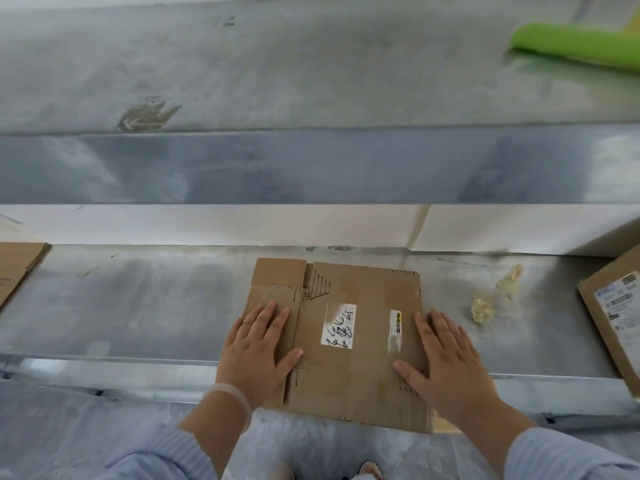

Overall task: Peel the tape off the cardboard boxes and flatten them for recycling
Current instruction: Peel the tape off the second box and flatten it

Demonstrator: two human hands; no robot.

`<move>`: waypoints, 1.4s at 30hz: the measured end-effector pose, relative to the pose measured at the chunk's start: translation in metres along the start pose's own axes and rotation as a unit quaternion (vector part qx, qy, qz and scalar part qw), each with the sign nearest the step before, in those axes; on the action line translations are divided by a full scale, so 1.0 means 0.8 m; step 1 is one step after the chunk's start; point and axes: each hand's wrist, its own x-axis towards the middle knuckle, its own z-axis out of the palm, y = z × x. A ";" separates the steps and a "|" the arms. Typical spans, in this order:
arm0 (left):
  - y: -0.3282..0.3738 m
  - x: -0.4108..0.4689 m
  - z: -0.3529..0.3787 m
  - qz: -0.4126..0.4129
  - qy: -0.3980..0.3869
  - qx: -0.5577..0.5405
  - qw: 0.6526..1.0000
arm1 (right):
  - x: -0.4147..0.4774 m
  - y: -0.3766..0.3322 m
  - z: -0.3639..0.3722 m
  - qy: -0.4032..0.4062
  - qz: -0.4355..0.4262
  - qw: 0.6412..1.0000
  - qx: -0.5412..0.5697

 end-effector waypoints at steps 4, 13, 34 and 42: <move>-0.016 -0.021 -0.001 -0.065 -0.003 -0.017 0.998 | 0.006 -0.023 0.003 0.002 -0.035 0.999 0.007; -0.109 -0.062 -0.016 -0.128 -0.031 -0.045 0.990 | 0.036 -0.131 0.014 0.018 -0.093 0.996 0.006; -0.467 -0.104 -0.077 -0.118 -0.063 -0.059 0.989 | 0.056 -0.507 0.060 0.001 -0.016 1.000 0.001; -0.516 -0.092 -0.090 -0.212 -0.102 -0.096 0.967 | 0.084 -0.563 0.061 -0.003 -0.011 1.000 0.005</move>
